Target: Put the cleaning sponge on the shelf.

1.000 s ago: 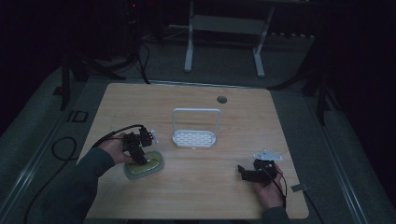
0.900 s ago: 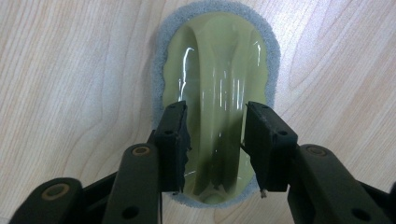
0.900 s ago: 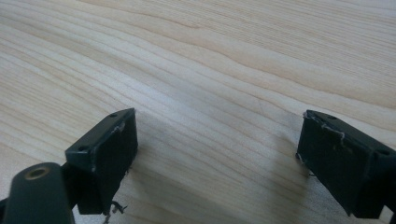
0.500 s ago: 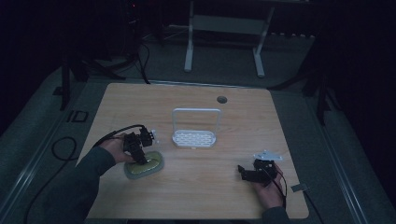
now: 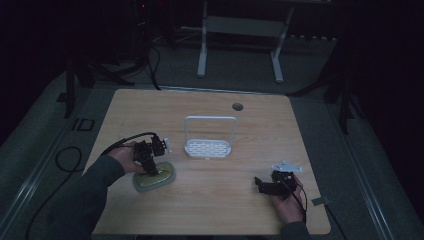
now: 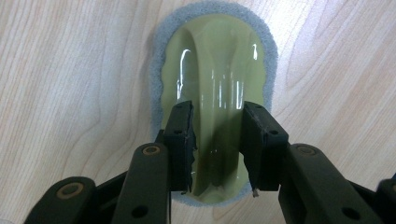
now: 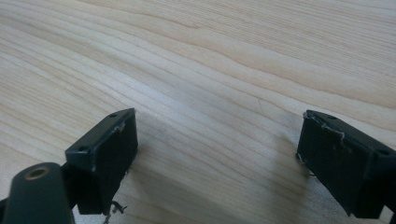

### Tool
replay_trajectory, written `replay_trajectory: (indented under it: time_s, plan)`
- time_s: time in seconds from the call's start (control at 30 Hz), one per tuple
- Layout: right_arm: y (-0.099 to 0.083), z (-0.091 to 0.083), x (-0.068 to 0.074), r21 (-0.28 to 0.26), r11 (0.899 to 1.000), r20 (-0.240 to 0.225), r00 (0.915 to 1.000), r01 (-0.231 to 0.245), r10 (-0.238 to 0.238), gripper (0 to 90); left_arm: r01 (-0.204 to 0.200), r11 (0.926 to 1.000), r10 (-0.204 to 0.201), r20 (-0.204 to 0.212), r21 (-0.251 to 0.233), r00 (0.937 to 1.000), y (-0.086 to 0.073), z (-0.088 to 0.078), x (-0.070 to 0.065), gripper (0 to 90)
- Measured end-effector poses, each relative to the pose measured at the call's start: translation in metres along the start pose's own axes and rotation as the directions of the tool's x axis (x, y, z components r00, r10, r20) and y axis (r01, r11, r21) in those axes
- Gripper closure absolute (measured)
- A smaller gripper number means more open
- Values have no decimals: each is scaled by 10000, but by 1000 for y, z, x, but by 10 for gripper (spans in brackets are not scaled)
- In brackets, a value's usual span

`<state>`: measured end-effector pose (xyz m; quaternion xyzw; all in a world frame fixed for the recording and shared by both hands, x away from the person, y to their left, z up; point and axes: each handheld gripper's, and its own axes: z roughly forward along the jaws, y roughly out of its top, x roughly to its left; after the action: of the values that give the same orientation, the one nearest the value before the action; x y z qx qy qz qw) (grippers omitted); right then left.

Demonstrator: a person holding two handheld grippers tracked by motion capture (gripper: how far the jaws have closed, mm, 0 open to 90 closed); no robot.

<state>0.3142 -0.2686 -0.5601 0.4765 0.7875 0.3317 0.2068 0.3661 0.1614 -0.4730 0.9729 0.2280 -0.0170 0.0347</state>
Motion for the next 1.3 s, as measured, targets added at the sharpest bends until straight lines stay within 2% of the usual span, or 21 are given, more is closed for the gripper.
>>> replay_trajectory:
  time_s: [0.13, 0.47, 0.57, 0.77, 1.1, 1.3]
  plan:
    - [0, 0, 0, -1, 10000, 0, 10000, -1, 1, 118, -115, 9997, 116, -41, 214, 9999, 3, 1, -1, 699]
    - [0, 0, 0, 0, 10000, 0, 10000, 0, 0, 118, -255, 9994, 255, -9, 233, 9997, 2, 0, -3, 716]
    - [0, 0, 0, 1, 10000, 0, 10000, -3, 3, 118, -266, 9996, 265, 59, 118, 9996, 2, -2, -4, 716]
    - [0, 0, 0, -1, 10000, 0, 10000, -1, 1, 118, -310, 9995, 309, -58, -79, 9995, 2, -10, -5, 716]
    - [0, 0, 0, -4, 10000, 1, 10000, -9, 9, 118, -794, 9968, 791, -279, -108, 9965, 14, -19, -12, 717]
    - [0, 0, 0, -5, 10000, 1, 10000, -5, 5, 118, -1188, 9928, 1178, -526, -169, 9916, 25, -24, -18, 717]
